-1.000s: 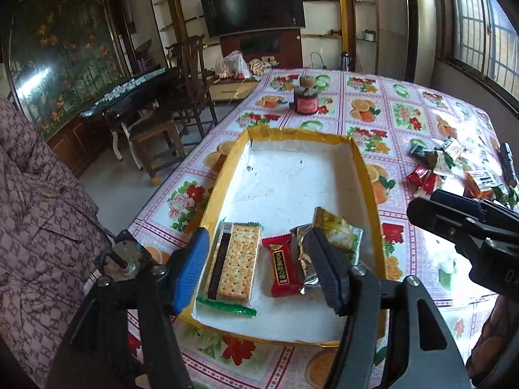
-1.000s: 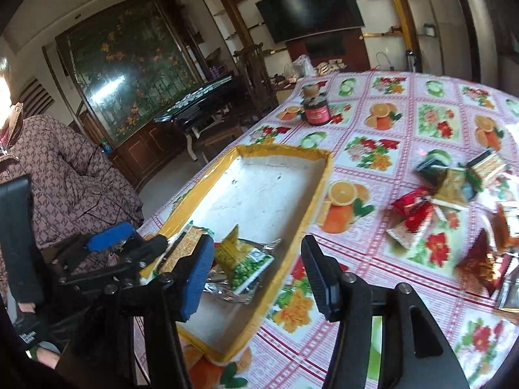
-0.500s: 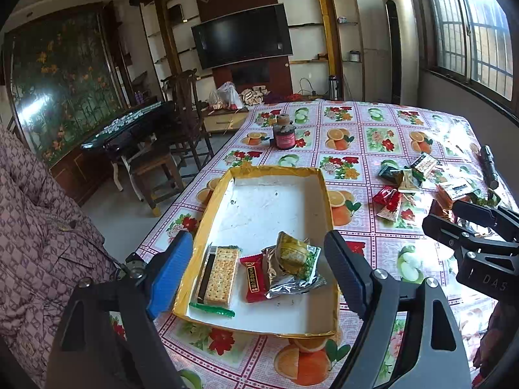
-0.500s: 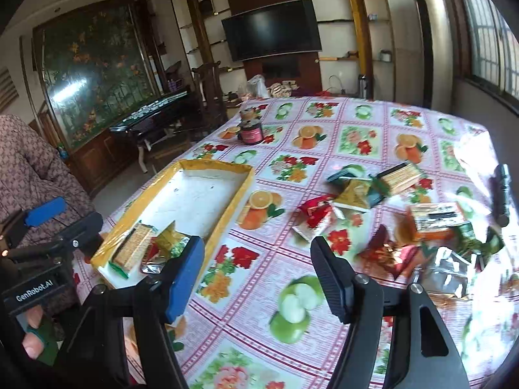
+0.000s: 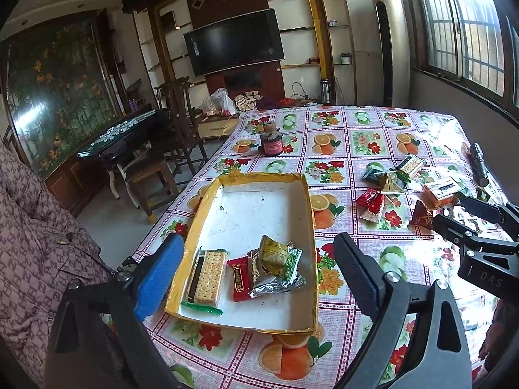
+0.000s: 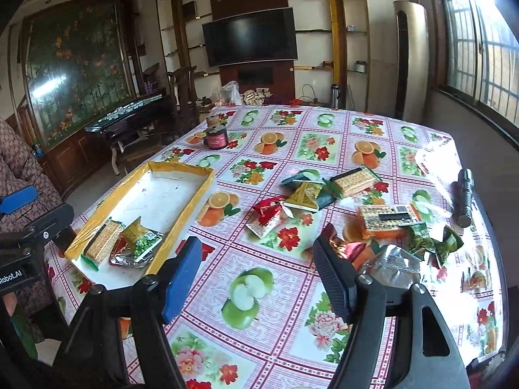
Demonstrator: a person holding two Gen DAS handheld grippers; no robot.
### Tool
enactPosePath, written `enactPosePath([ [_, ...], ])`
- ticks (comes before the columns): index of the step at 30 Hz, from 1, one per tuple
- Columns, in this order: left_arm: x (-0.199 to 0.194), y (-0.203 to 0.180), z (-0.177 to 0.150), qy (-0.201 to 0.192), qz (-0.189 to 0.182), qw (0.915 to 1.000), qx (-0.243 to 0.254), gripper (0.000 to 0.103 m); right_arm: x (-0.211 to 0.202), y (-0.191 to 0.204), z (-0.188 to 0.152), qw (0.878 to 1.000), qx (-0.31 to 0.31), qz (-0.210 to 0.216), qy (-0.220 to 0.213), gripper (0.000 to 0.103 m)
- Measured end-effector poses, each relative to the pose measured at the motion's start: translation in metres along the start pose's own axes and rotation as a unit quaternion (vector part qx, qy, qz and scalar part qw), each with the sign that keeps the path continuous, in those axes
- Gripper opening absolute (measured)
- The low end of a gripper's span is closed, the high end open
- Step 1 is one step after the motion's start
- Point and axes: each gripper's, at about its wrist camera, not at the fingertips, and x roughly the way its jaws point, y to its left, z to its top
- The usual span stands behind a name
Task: Organize snacks
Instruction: 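Withdraw both tools from the tray toward the remaining snacks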
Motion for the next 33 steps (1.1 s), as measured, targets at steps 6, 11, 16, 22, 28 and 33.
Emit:
enactPosePath([
  [6,-0.004,-0.01,0.0,-0.004,-0.001,1.0,0.008,0.097,-0.009,-0.012,-0.005,1.0,0.005,-0.021,-0.002,0.073],
  [11,-0.008,-0.019,0.0,-0.006,-0.003,0.9998,0.016,0.1,-0.014,-0.025,-0.009,0.999,0.014,-0.034,-0.003,0.074],
  [16,-0.011,-0.027,0.0,-0.007,-0.003,0.9997,0.022,0.103,-0.019,-0.037,-0.014,0.999,0.024,-0.043,-0.003,0.074],
  [22,-0.013,-0.037,0.001,-0.009,-0.005,0.9995,0.031,0.103,-0.023,-0.048,-0.018,0.998,0.032,-0.056,-0.003,0.076],
  [28,-0.011,-0.042,0.0,-0.003,-0.017,0.9993,0.033,0.103,-0.027,-0.056,-0.022,0.996,0.033,-0.087,-0.001,0.076],
  [33,-0.005,-0.047,-0.001,0.009,-0.03,0.9989,0.034,0.103,-0.028,-0.063,-0.025,0.992,0.03,-0.124,0.006,0.077],
])
